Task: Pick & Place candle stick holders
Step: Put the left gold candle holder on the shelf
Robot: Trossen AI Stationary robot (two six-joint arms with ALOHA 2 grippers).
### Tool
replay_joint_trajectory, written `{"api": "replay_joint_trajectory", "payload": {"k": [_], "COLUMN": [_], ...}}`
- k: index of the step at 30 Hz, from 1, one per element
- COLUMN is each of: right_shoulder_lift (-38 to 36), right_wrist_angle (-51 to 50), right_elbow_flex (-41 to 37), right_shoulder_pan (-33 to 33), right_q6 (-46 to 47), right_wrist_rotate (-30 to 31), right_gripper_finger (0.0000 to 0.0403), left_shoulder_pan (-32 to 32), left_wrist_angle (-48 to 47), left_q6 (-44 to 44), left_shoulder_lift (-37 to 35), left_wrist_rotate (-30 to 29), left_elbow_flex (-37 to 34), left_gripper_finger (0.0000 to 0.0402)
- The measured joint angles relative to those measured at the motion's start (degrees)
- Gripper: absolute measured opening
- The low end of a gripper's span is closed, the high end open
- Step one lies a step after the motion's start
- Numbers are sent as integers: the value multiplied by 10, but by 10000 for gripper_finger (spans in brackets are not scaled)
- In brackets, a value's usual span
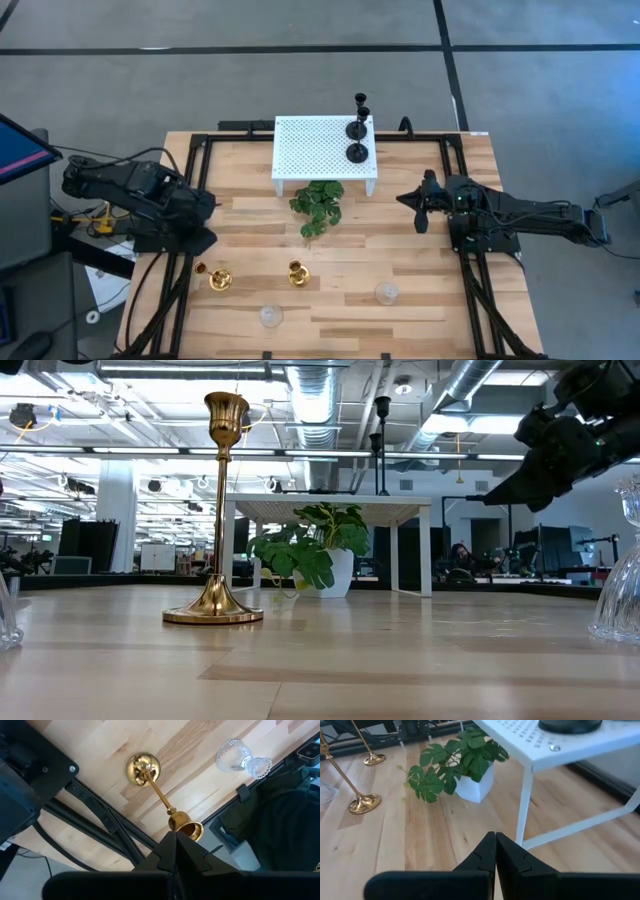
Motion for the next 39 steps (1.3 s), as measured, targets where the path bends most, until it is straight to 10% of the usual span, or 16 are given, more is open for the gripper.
{"api": "replay_joint_trajectory", "payload": {"k": [13, 31, 39], "right_shoulder_lift": [0, 0, 0], "right_wrist_angle": [-33, -33, -34], "right_elbow_flex": [0, 0, 0], "right_shoulder_pan": [9, 9, 9], "right_q6": [57, 57, 57], "right_wrist_rotate": [-2, -2, -2], "right_gripper_finger": [0, 0, 0], "left_shoulder_pan": [0, 0, -18], "left_wrist_angle": [2, 61, 95], "left_q6": [-1, 17, 65], "left_shoulder_lift": [0, 0, 7], "left_wrist_rotate": [-11, 39, 43], "left_elbow_flex": [-17, -73, -74], "left_gripper_finger": [19, 189, 176]}}
